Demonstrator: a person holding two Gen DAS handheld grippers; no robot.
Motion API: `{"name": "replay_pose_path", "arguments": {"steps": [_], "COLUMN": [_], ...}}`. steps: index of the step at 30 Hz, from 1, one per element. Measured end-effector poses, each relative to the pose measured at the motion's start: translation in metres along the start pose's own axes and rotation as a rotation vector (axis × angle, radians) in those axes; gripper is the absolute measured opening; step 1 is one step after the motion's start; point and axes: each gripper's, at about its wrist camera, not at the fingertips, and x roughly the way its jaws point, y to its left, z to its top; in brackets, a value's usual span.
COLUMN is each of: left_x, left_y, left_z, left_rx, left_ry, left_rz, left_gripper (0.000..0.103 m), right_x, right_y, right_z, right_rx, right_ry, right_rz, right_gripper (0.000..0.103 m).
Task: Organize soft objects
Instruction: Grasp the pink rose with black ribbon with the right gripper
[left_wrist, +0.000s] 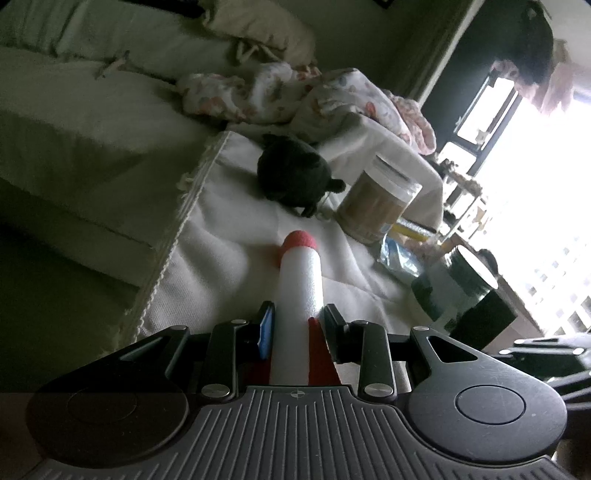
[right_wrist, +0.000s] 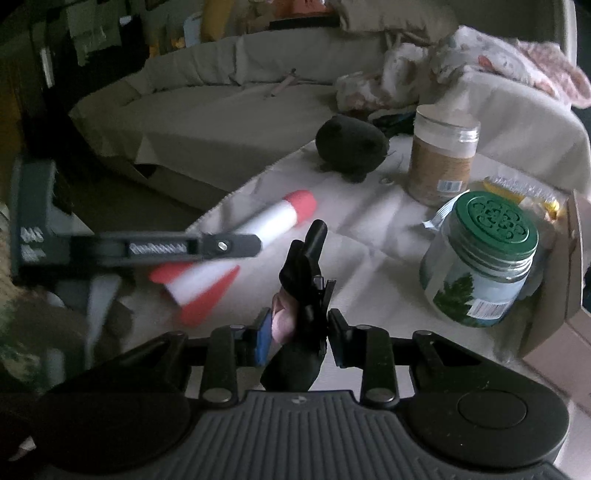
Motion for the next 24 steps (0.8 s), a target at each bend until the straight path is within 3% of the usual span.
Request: {"name": "replay_pose_path", "arguments": {"steps": [6,15,20,24], "left_x": [0.002,0.002,0.002,0.002], "left_y": [-0.009,-0.01,-0.011,-0.012], "left_z": [0.0,0.0,0.0,0.0], "left_rx": [0.042,0.039,0.041,0.054], "left_ry": [0.003,0.003,0.004,0.007], "left_rz": [0.029,0.026,0.028,0.031], "left_gripper": [0.034,0.034,0.033,0.033], "right_x": [-0.002,0.01,0.009,0.006], "right_y": [-0.012,-0.015,-0.013,-0.008], "right_z": [-0.001,-0.013,-0.013,-0.015], "right_rx": [0.096,0.108,0.088,0.03], "right_ry": [0.04,0.076,0.067,0.03], "right_rz": [0.089,0.086,0.069,-0.022], "right_gripper": [0.031,0.031,0.032,0.038]}}
